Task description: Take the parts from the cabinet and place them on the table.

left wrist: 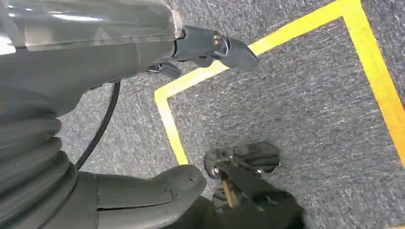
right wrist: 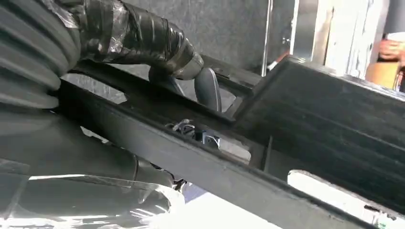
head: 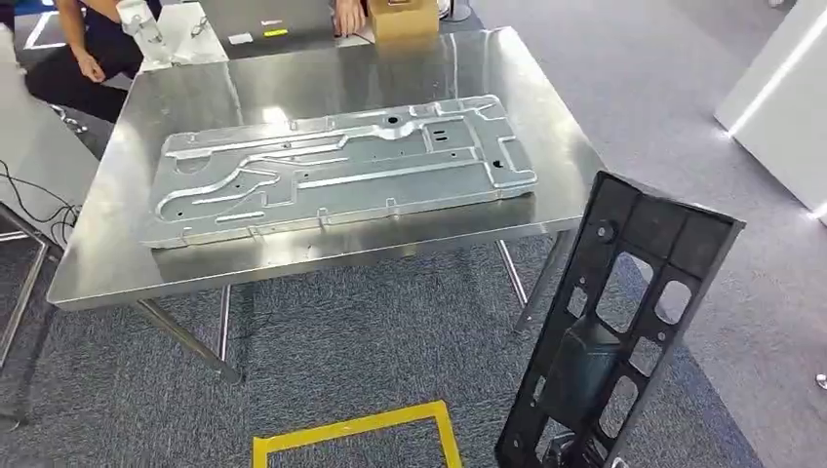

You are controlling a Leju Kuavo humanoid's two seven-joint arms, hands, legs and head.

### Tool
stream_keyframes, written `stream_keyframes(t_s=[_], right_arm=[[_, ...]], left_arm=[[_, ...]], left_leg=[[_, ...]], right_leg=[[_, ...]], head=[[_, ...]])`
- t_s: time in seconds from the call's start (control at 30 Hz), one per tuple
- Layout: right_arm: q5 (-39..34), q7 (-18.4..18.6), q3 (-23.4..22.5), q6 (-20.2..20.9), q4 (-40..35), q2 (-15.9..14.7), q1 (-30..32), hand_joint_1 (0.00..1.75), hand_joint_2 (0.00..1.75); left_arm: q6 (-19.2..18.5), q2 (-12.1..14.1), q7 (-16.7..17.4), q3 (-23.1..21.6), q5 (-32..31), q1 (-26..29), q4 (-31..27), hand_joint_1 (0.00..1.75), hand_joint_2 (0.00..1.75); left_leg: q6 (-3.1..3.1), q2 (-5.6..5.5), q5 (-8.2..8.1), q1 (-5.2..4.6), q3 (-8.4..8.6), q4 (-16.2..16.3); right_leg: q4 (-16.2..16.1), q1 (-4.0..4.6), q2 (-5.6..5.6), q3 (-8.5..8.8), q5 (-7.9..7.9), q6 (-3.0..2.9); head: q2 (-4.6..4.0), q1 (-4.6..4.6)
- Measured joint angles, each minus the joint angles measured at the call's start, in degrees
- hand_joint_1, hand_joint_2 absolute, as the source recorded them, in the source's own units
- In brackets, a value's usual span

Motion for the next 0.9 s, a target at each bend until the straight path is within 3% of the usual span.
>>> stream_keyframes(t_s=[0.1, 0.13, 0.17, 0.2, 0.27, 0.3, 0.33, 0.37, 0.4, 0.43, 0.47, 0.5, 0.6, 0.63, 0.67, 0.7, 0.73, 0.77, 0.8, 0.83, 0.87, 0.9], right_arm=[[0.07, 0.15, 0.04, 0.09, 0.39, 0.00, -0.19, 1.75, 1.75], [0.09, 0.15, 0.09, 0.07, 0.39, 0.00, -0.22, 1.75, 1.75], [0.15, 0.24, 0.09, 0.11, 0.46, 0.00, -0.24, 1.75, 1.75], [0.15, 0.30, 0.09, 0.28, 0.53, -0.02, -0.26, 1.75, 1.75], [0.57, 0.90, 0.04, 0.79, 0.79, -0.04, -0.24, 1.75, 1.75], [0.98, 1.35, 0.02, 1.01, 0.96, -0.02, -0.22, 1.75, 1.75], [1.73, 1.73, 0.00, 1.14, 1.05, -0.04, -0.24, 1.75, 1.75], [2.98, 2.36, -0.18, 1.14, 1.05, -0.04, -0.34, 1.75, 1.75], [4.36, 3.06, -0.54, 1.14, 1.05, -0.04, -0.46, 1.75, 1.75], [5.24, 3.58, -0.87, 1.14, 1.05, -0.07, -0.60, 1.75, 1.75], [5.72, 3.97, -1.13, 1.16, 1.14, -0.13, -0.84, 1.75, 1.75], [6.26, 4.24, -1.29, 1.09, 1.14, -0.13, -0.90, 1.75, 1.75], [10.25, 6.71, -3.17, -0.55, 0.90, -0.31, -2.02, 1.75, 1.75], [11.13, 7.39, -3.92, -1.18, 0.59, -0.44, -2.61, 1.75, 1.75], [12.84, 8.47, -4.82, -2.56, 0.03, -0.87, -3.57, 1.75, 1.75], [15.21, 9.73, -5.68, -4.51, -0.46, -1.61, -4.90, 1.75, 1.75], [18.19, 11.92, -6.89, -6.83, -0.68, -2.93, -7.25, 1.75, 1.75], [19.96, 13.84, -7.87, -8.42, -0.68, -4.23, -9.30, 1.75, 1.75], [21.02, 15.68, -8.80, -9.50, -0.63, -6.35, -11.35, 1.75, 1.75], [21.29, 17.43, -9.31, -9.90, -0.53, -8.05, -13.28, 1.75, 1.75], [21.33, 18.45, -9.60, -10.19, -0.37, -9.51, -15.01, 1.75, 1.75], [21.35, 19.04, -9.77, -10.43, -0.31, -10.67, -16.32, 1.75, 1.75]], left_arm=[[0.04, -0.02, 0.02, 0.00, -0.20, 0.40, 0.00, 0.00, 1.75], [0.04, -0.09, 0.04, 0.00, -0.31, 0.48, 0.00, 0.00, 1.75], [0.04, -0.20, 0.02, 0.00, -0.39, 0.36, 0.00, 0.00, 1.75], [0.04, -0.17, 0.02, 0.00, -0.44, 0.24, 0.00, 0.00, 1.75], [0.04, -0.17, 0.00, 0.00, -0.57, 0.10, 0.00, 0.00, 1.75], [0.04, -0.17, 0.02, 0.00, -0.61, 0.15, 0.00, 0.00, 1.75], [0.02, -0.17, 0.04, 0.00, -0.72, 0.24, 0.00, 0.00, 1.75], [0.00, -0.17, 0.11, 0.00, -0.96, 0.30, 0.00, 0.00, 1.75], [-0.11, -0.17, 0.13, -0.02, -1.27, 0.30, 0.00, 0.00, 1.75], [-0.15, -0.17, 0.15, -0.04, -1.40, 0.24, 0.00, 0.00, 1.75], [-0.24, -0.17, 0.15, -0.09, -1.53, 0.21, 0.00, 0.00, 1.75], [-0.24, -0.17, 0.15, -0.11, -1.64, 0.06, 0.00, 0.00, 1.75], [-0.66, -0.11, -0.96, -0.35, -2.03, 0.24, 0.00, 0.00, 1.75], [-0.77, 0.11, -1.23, -0.39, -2.36, 0.26, 0.00, 0.00, 1.75], [-1.07, 0.13, -1.62, -0.50, -2.62, 0.26, 0.00, 0.00, 1.75], [-1.42, 0.13, -1.92, -0.61, -3.17, 0.11, 0.00, 0.00, 1.75], [-1.73, 0.20, -2.14, -0.88, -3.83, -0.12, 0.00, 0.00, 1.75], [-1.95, 0.22, -2.32, -1.14, -4.26, -0.25, 0.00, 0.00, 1.75], [-1.99, 0.33, -2.40, -1.44, -4.63, -0.28, 0.00, 0.00, 1.75], [-2.03, 0.37, -2.43, -1.79, -4.83, -0.27, 0.00, 0.00, 1.75], [-2.03, 0.50, -2.43, -1.97, -4.87, -0.26, 0.00, 0.00, 1.75], [-2.03, 0.57, -2.45, -2.03, -4.94, -0.28, 0.00, 0.00, 1.75]], left_leg=[[0.69, -1.37, 3.25, 0.23, 0.23, -0.95], [0.78, -1.73, 4.01, 0.76, 1.01, -1.73], [1.20, -2.18, 4.28, 0.84, 1.02, -2.06], [1.42, -2.58, 4.50, 0.86, 0.76, -2.06], [1.48, -3.70, 4.55, 0.79, 0.43, -2.00], [1.47, -4.34, 4.55, 0.80, 0.36, -1.89], [1.43, -5.08, 4.55, 0.83, 0.35, -1.78], [1.32, -5.75, 4.49, 0.91, 0.40, -1.61], [1.11, -6.44, 4.37, 1.00, 0.45, -1.36], [0.82, -7.16, 4.17, 1.12, 0.42, -1.01], [0.49, -7.49, 4.07, 1.06, 0.19, -0.83], [0.07, -8.04, 3.99, 0.97, 0.03, -0.37], [-0.95, -8.57, 4.29, 1.25, -0.37, -0.91], [-1.11, -7.96, 3.87, 1.27, -0.49, -0.38], [-1.24, -5.88, 2.76, 1.20, -1.11, 1.17], [-1.37, -4.88, 0.87, 1.23, -2.57, 4.16], [-1.57, -4.35, -1.89, 1.35, -5.25, 9.66], [-1.66, -4.22, -3.63, 1.41, -7.34, 14.08], [-1.69, -4.15, -4.27, 1.43, -8.77, 17.04], [-1.67, -4.11, -3.59, 1.46, -8.91, 17.32], [-1.59, -4.05, -1.62, 1.48, -7.66, 14.77], [-1.45, -3.95, 1.01, 1.49, -5.21, 9.92]], right_leg=[[-0.15, 0.10, -1.59, 0.66, -0.41, 0.91], [0.68, -0.14, -0.51, 0.75, -0.92, 1.32], [2.45, -0.19, 1.66, -0.14, -2.59, 1.68], [5.91, -0.39, 2.94, -1.82, -4.96, 1.87], [14.32, -0.82, 3.69, -5.71, -8.92, 2.33], [16.37, -0.95, 3.71, -6.74, -9.04, 2.52], [15.43, -1.12, 3.73, -6.36, -7.65, 2.66], [12.23, -1.32, 3.84, -4.83, -5.34, 2.76], [7.36, -1.49, 4.18, -2.38, -2.63, 2.82], [1.60, -1.78, 5.57, 0.44, -0.07, 2.89], [0.29, -1.74, 7.57, 1.10, -1.38, 2.79], [-0.30, -1.44, 7.16, 0.92, -0.85, 2.18], [-0.37, -1.10, 6.24, 0.89, -0.58, 1.14], [-0.97, -1.54, 5.86, 1.05, -0.15, 0.45], [-1.16, -1.50, 5.65, 1.12, -0.09, 0.09], [-1.21, -1.48, 5.50, 1.05, -0.02, -0.19], [-1.18, -1.37, 5.20, 0.89, -0.01, -0.21], [-1.15, -1.29, 5.01, 0.82, -0.01, -0.21], [-1.09, -1.22, 4.79, 0.77, -0.01, -0.21], [-1.05, -1.21, 4.66, 0.80, -0.01, -0.19], [-1.04, -1.20, 4.55, 0.90, -0.04, -0.16], [-1.04, -1.20, 4.45, 1.08, -0.10, -0.05]], head=[[0.00, 0.00], [0.00, -0.02], [0.00, 0.04], [0.00, 0.00], [0.00, 0.00], [0.00, 0.00], [0.00, 0.00], [0.00, 0.00], [0.00, 0.00], [0.00, 0.00], [0.00, 0.00], [0.00, 0.04], [0.00, 0.00], [0.00, -0.04], [0.00, -0.04], [0.00, -0.13], [0.00, -0.11], [0.00, -0.11], [0.00, -0.11], [0.00, -0.09], [0.00, -0.11], [0.00, -0.11]])
